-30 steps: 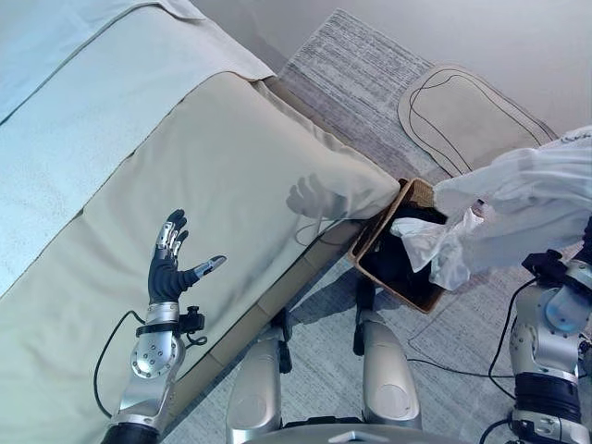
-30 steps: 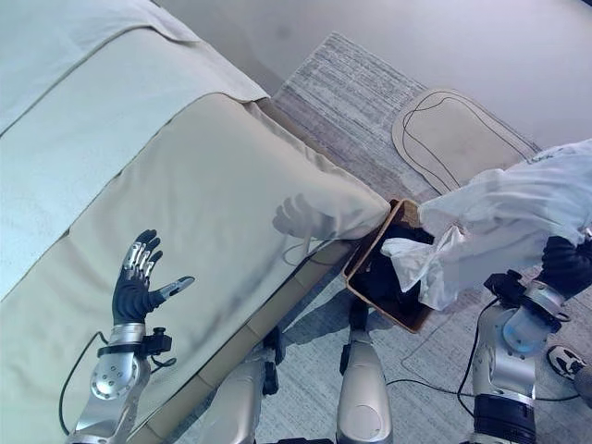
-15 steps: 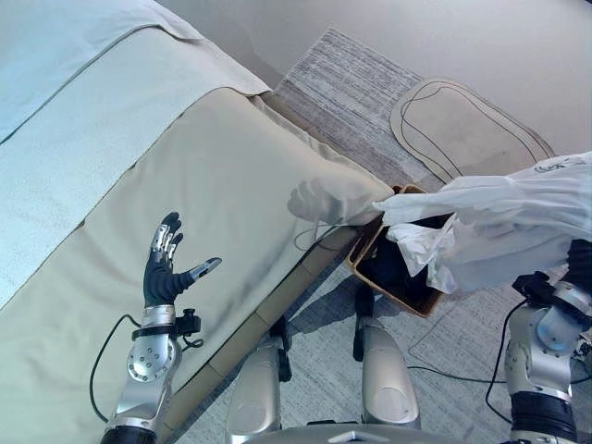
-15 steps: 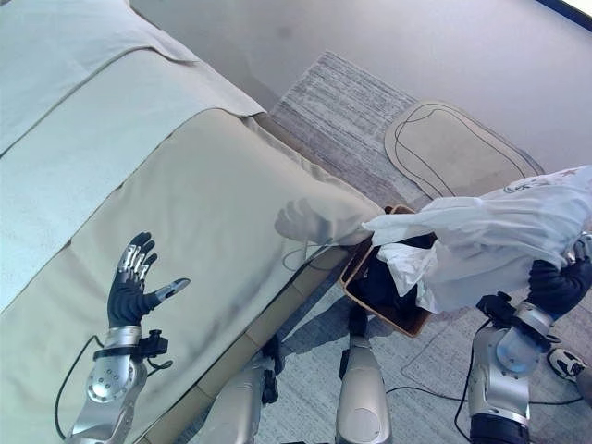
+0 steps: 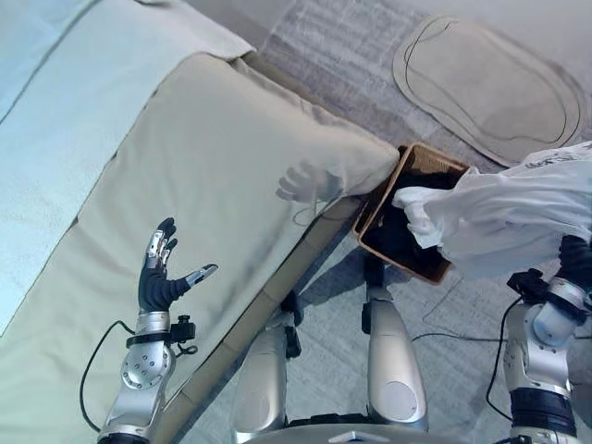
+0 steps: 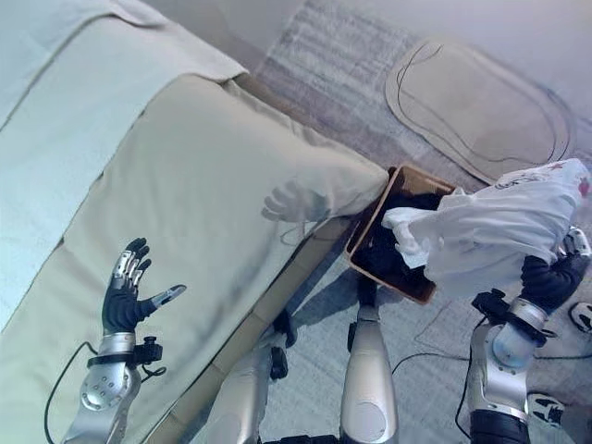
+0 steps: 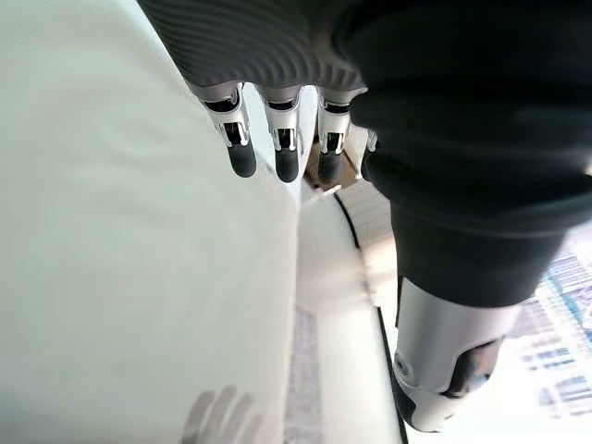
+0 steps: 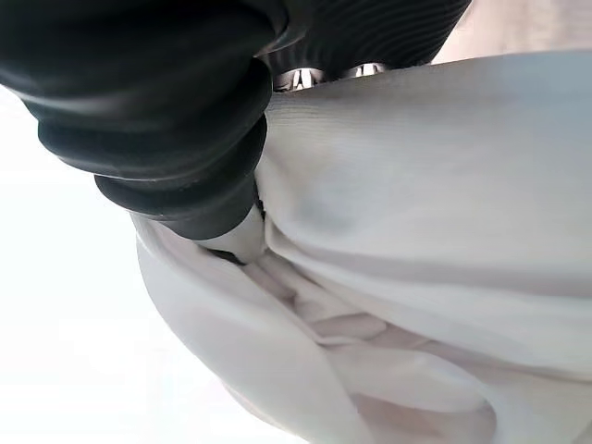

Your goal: Pick up clothes into the bucket

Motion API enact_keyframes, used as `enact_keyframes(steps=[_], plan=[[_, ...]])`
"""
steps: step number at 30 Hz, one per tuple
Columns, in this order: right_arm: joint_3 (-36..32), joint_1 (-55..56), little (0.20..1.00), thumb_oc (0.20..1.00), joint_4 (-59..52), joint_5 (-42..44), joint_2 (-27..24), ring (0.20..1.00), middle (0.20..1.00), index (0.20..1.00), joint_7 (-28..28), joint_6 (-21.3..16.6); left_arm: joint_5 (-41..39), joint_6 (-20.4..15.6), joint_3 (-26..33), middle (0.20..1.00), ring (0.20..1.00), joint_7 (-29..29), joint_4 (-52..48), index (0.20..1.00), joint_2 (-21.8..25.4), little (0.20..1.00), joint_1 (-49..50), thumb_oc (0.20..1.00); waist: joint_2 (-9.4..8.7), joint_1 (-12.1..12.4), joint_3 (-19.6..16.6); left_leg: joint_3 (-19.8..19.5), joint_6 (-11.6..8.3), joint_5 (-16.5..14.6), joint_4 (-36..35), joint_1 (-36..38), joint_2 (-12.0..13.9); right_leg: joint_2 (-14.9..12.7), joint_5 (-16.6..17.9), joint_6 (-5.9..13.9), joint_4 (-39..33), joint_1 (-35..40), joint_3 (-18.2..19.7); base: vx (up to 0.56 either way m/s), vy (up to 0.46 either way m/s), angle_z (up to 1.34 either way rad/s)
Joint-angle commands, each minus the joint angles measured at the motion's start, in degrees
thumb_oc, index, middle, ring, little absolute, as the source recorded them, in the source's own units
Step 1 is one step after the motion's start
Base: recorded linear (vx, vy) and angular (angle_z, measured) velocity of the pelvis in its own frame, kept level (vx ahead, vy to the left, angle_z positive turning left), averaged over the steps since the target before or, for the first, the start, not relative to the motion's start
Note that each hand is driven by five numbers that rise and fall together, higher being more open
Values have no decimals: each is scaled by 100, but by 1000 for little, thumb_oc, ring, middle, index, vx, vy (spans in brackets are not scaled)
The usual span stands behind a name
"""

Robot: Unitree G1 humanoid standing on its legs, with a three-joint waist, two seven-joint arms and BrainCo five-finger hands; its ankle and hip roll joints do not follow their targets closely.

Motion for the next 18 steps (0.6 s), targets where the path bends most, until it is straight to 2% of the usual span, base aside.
enact_keyframes(steps=[1, 5, 11, 16, 18], plan=[[-49, -268, 200, 200, -431, 27, -249, 200, 200, 200, -126, -334, -131, -381, 256, 1000, 1000, 107, -307, 1000, 298, 1000, 131, 1000, -187, -66, -99, -176, 30, -465, 981, -553, 137, -418, -44, 331, 135, 255, 34, -59, -14, 4], [172, -605, 200, 200, 135, -100, -353, 200, 200, 200, -443, -276, -195, -432, 136, 1000, 1000, 178, -424, 1000, 328, 1000, 97, 1000, -131, 11, -51, -247, 32, -554, 1289, -986, 128, -417, -130, 307, 399, -116, 67, -54, -14, 7], [623, -1272, 200, 200, 1352, 10, -560, 200, 200, 200, -734, -17, -275, -449, -104, 1000, 1000, 368, -497, 1000, 341, 1000, -21, 1000, -159, 163, 51, -331, 50, -566, 1487, -1403, 104, -435, -138, 295, 575, -454, 30, -32, -18, 11], [772, -2004, 200, 200, 2924, 444, -875, 200, 200, 200, -951, 103, -250, -457, -406, 1000, 1000, 440, -456, 1000, 539, 1000, -131, 1000, -157, 319, 66, -444, 45, -596, 1652, -1613, 45, -471, -233, 277, 782, -569, -18, 10, -9, 19], [849, -2298, 200, 200, 3501, 720, -1031, 200, 200, 200, -880, 136, -255, -434, -454, 1000, 1000, 479, -431, 1000, 589, 1000, -193, 1000, -141, 374, 59, -474, 49, -610, 1679, -1677, 24, -473, -276, 263, 849, -620, -23, 16, -7, 17]])
